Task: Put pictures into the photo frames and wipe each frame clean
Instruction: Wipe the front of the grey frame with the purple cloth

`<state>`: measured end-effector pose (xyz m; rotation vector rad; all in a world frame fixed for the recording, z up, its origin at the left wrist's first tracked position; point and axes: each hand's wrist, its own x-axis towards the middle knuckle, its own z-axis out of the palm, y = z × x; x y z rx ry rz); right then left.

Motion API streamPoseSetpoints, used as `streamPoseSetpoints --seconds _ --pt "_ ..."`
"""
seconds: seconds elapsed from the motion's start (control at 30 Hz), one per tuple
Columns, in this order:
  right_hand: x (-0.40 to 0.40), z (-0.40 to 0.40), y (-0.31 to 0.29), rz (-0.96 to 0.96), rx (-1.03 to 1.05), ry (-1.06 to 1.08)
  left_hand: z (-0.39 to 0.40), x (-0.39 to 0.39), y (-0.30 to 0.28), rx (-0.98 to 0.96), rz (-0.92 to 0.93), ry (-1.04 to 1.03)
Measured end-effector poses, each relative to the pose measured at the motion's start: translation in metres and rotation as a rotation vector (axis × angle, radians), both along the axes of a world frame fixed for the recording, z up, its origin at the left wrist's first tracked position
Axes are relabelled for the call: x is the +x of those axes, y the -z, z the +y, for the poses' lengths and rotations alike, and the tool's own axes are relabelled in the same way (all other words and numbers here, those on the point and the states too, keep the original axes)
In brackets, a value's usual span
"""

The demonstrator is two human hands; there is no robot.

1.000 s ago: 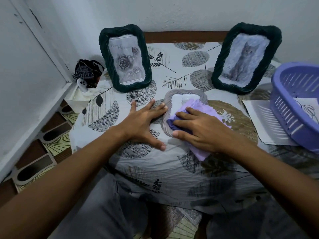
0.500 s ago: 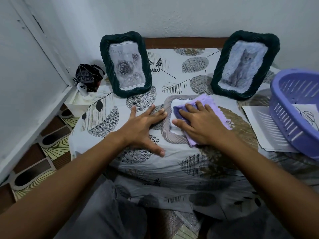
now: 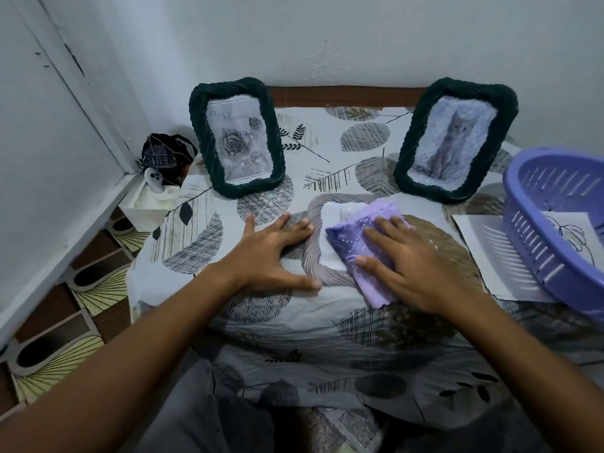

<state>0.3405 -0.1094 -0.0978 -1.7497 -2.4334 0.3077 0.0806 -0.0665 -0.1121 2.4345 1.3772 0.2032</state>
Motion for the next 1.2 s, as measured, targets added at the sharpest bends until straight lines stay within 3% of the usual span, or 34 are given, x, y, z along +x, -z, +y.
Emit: streamPoseSetpoints --seconds 0.2,0.57,0.73,0.87,1.2 --pt "0.003 -0.007 0.009 -0.058 -0.07 0.005 -0.009 0.014 0.002 0.073 -0.054 -0.1" --pt "-0.013 0.057 0.001 -0.092 -0.105 0.089 -0.007 0.012 0.001 0.045 -0.052 -0.119" --pt "-0.002 0.016 -0.002 -0.139 -0.07 -0.048 -0.008 0.014 0.0 0.043 -0.069 -0.128" --pt "0.005 -0.014 -0.004 -0.207 -0.053 -0.02 -0.007 0.013 0.002 0.038 -0.085 -0.126" --pt "-0.028 0.068 -0.002 -0.208 -0.048 0.127 -0.008 0.013 0.0 0.023 -0.077 -0.124"
